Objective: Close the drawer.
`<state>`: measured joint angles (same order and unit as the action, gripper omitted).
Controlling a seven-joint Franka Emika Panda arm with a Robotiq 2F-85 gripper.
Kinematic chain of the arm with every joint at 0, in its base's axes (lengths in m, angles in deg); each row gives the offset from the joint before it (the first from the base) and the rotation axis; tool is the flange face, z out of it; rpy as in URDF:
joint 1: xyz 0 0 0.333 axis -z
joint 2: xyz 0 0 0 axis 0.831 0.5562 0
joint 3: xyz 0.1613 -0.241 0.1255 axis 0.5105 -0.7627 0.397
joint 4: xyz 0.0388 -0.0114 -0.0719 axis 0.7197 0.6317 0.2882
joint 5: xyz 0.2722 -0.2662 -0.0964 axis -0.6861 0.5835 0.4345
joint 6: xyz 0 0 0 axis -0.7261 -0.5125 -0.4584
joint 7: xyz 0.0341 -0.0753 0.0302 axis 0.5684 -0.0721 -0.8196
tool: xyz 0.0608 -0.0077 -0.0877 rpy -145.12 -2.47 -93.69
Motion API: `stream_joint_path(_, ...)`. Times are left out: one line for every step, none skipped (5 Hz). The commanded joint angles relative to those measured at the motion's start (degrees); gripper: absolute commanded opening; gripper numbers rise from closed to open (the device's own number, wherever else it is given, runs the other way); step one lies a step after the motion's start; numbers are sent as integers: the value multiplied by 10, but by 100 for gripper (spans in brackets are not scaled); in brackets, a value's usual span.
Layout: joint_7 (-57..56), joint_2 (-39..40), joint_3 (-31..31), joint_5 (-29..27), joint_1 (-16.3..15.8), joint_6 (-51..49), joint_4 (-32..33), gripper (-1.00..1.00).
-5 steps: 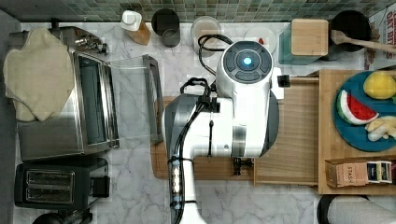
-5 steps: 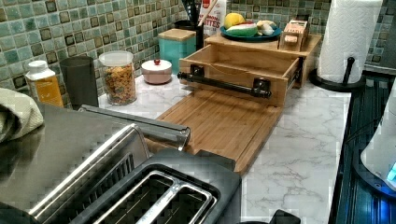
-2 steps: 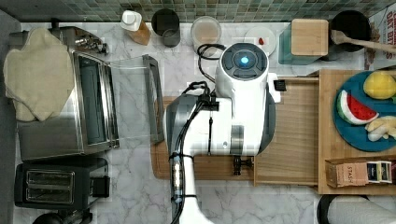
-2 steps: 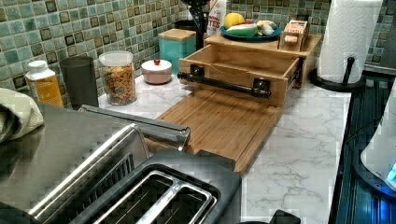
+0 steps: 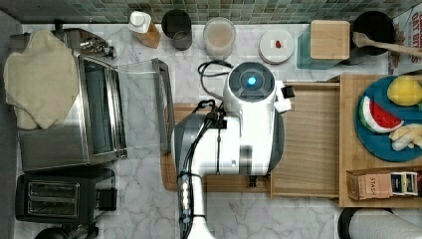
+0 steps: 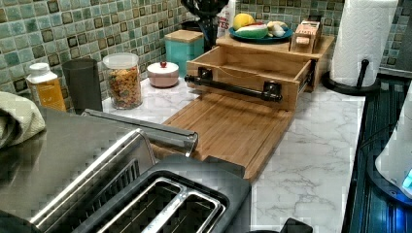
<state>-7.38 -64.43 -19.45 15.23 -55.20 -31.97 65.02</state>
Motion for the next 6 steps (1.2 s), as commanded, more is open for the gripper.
stream_joint_path(-95,-76,18,28,-21,101,136,-100)
stream_joint_path(-113,-45,12,46,-14,143,138,-100)
stream_joint_path(-131,-26,8,43,-6,201,170,-100)
stream_joint_path(-138,-31,-21,39,-37,228,208,-100)
stream_joint_path(-118,-35,0,55,-16,259,235,-100)
stream_joint_path(-151,-18,-12,68,-4,314,243,-100)
